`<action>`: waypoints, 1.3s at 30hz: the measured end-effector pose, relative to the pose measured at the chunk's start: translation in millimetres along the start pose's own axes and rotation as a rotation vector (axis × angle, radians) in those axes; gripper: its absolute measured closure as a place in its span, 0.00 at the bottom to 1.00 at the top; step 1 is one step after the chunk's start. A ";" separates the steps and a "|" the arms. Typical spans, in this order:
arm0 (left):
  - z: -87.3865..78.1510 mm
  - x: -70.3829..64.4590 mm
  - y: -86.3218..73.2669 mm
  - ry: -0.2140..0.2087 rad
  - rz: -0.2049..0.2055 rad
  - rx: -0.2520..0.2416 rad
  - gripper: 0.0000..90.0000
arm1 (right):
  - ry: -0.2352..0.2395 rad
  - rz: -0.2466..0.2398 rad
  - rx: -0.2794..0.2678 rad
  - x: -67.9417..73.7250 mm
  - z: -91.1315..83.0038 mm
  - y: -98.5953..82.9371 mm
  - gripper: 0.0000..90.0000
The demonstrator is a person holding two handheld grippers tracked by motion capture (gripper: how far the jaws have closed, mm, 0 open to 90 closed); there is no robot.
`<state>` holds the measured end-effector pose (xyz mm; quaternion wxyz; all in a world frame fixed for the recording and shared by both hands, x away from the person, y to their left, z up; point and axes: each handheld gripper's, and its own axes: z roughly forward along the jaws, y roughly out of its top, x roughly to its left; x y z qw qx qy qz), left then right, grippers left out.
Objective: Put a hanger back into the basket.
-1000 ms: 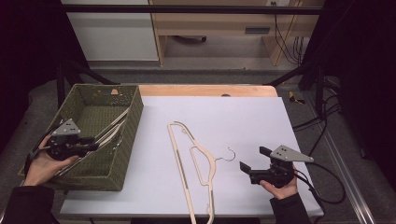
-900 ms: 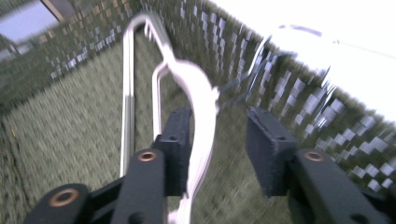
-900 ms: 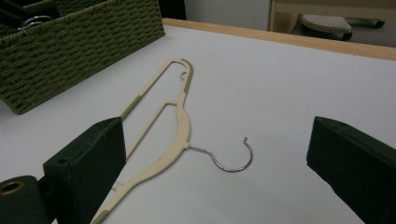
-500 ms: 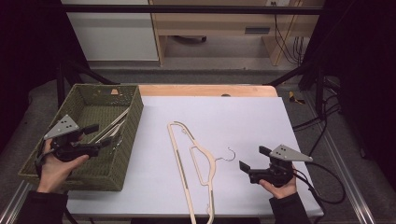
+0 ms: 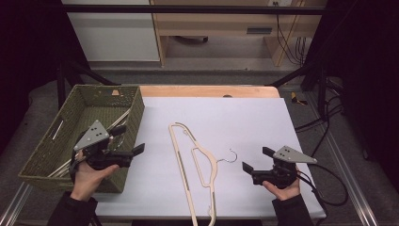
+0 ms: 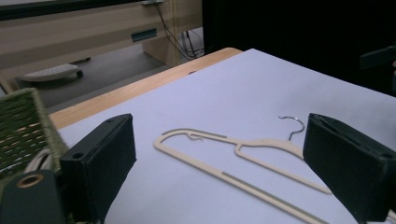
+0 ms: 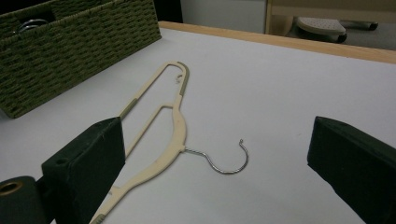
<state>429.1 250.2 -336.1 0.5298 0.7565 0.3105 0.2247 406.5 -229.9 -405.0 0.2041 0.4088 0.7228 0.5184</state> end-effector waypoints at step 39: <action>125.4 -67.5 1.5 -0.188 0.057 0.131 0.10 | 0.001 0.000 -0.016 -2.4 -7.6 1.1 0.05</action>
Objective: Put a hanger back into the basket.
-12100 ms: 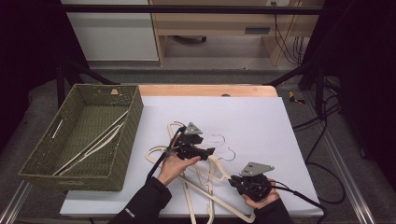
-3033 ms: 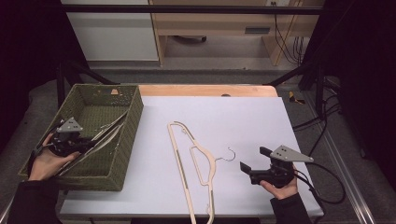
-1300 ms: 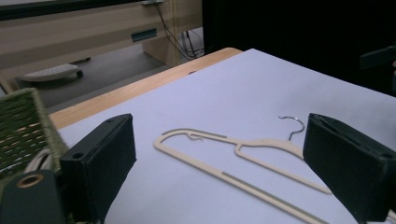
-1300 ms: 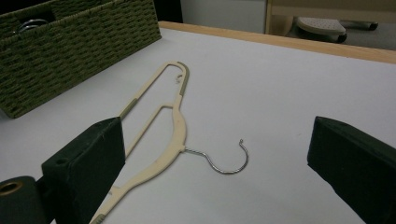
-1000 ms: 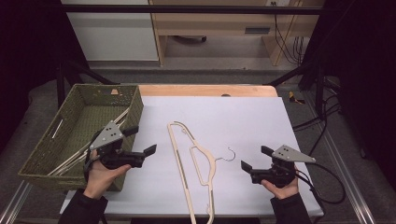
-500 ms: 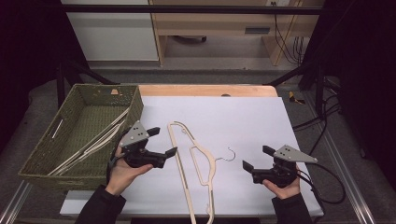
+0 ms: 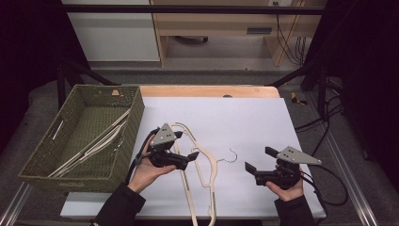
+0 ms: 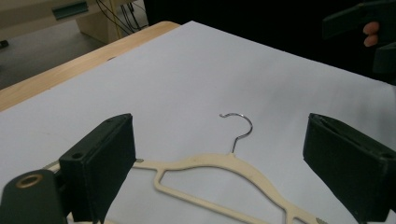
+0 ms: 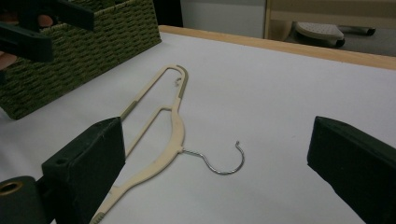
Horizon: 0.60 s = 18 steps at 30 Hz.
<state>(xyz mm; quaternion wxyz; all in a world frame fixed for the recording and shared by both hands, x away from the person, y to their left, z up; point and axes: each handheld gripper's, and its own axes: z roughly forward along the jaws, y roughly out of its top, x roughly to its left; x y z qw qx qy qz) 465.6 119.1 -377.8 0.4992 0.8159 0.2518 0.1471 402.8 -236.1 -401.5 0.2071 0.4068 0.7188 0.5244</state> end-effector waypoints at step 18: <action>70.8 -10.9 -6.8 -0.048 0.029 0.133 0.09 | -0.003 0.003 -0.006 -0.3 -0.8 0.5 0.05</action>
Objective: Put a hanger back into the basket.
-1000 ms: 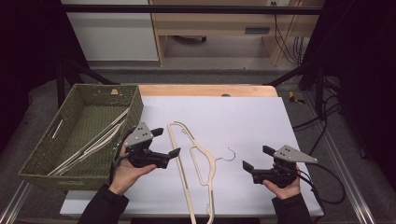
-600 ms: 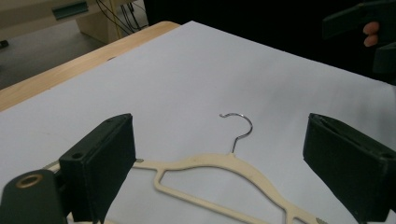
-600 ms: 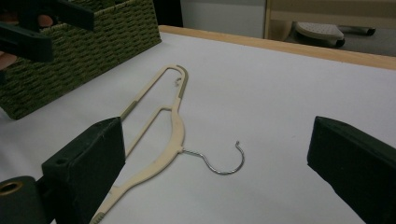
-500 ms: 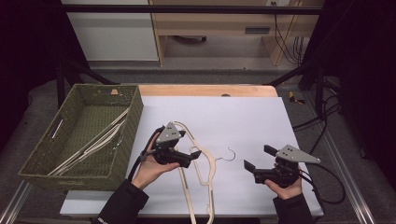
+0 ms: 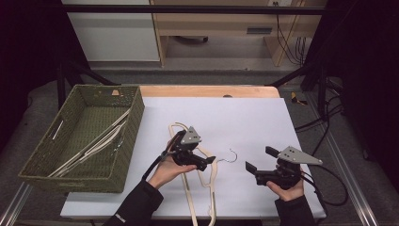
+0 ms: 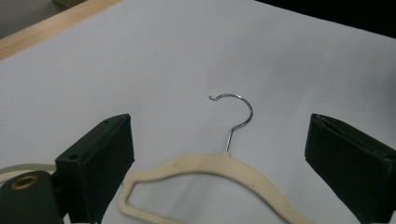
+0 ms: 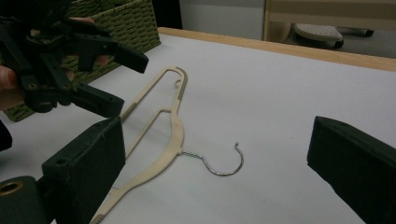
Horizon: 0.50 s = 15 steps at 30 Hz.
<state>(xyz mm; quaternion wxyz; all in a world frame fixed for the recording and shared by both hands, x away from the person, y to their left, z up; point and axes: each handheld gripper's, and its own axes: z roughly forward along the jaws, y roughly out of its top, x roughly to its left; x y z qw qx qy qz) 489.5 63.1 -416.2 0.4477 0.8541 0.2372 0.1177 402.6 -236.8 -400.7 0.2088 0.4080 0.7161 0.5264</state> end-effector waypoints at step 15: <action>46.0 -4.2 -3.2 -0.038 0.047 0.113 0.21 | 0.004 0.001 0.002 -0.1 0.5 -0.1 0.06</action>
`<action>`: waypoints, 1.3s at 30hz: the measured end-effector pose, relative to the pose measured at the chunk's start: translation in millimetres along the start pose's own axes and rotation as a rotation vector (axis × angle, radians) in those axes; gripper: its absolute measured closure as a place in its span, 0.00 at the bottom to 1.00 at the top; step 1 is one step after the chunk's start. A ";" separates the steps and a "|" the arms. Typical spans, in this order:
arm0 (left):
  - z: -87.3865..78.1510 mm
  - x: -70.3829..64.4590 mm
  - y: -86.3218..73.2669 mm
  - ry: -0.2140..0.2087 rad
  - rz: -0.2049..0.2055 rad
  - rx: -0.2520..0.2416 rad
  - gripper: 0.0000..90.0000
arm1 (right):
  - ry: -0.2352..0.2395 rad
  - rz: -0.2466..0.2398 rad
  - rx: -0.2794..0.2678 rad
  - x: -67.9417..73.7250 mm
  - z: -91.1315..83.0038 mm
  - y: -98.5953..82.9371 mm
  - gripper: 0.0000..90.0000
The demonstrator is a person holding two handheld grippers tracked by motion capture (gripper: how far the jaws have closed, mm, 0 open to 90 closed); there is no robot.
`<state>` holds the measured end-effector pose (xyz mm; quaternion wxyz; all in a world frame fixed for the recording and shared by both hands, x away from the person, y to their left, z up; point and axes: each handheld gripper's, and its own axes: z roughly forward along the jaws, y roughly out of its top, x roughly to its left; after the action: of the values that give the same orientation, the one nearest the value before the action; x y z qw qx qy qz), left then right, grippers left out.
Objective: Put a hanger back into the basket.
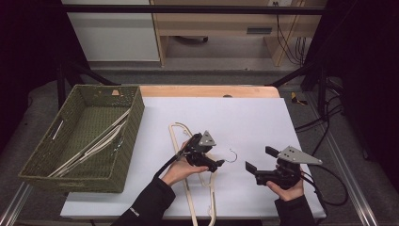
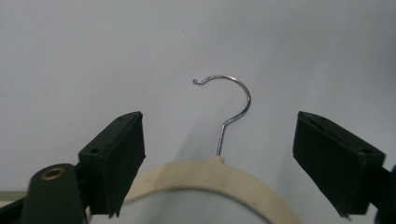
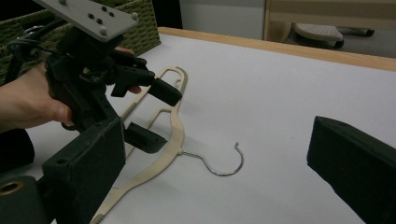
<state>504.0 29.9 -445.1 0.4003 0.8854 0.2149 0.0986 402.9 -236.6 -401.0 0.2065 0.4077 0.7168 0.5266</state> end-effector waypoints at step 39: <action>38.4 2.5 -2.8 -0.061 0.013 0.125 0.92 | 0.008 -0.001 0.012 1.1 3.9 -1.2 0.06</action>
<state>518.7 7.0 -472.5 0.3501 0.9126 0.2025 0.0604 404.7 -233.5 -403.4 0.2012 0.4065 0.7211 0.5238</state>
